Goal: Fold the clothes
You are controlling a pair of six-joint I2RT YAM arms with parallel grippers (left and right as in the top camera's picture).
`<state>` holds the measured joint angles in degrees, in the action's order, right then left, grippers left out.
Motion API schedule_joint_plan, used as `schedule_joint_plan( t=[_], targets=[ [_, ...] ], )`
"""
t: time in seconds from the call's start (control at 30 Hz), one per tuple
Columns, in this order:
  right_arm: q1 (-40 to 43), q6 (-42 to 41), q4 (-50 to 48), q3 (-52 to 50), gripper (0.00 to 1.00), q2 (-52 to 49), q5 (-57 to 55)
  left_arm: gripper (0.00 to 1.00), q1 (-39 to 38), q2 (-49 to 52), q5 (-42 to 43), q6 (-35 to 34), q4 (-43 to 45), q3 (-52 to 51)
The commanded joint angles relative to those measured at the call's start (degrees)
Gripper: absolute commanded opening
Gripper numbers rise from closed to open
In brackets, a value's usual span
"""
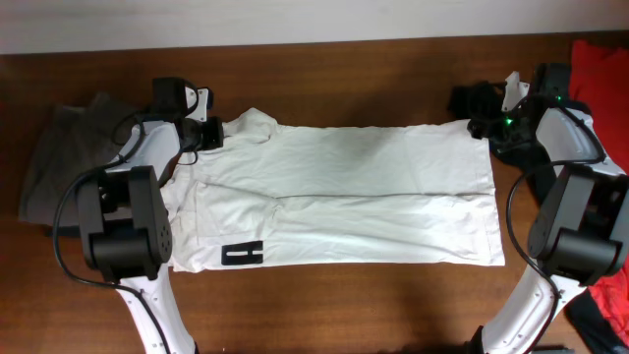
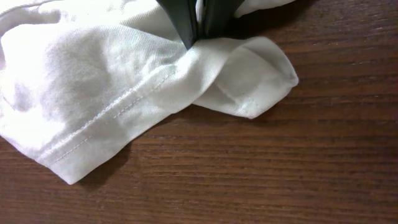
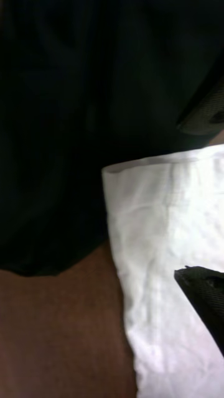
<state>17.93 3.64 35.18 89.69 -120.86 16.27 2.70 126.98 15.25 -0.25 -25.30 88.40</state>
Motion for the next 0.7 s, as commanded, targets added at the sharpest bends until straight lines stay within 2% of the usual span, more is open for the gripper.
schedule_joint_plan(
  t=[0.0, 0.67],
  targets=[
    [-0.74, 0.42, -1.62, 1.25, 0.72, -1.4, 1.33, 0.05, 0.07, -0.15, 0.02, -0.61, -1.01, -0.55],
    [-2.62, 0.37, -3.98, 2.27, 0.73, -5.51, 1.09, 0.05, 0.07, -0.15, 0.0, -0.61, -0.98, -0.55]
  ],
)
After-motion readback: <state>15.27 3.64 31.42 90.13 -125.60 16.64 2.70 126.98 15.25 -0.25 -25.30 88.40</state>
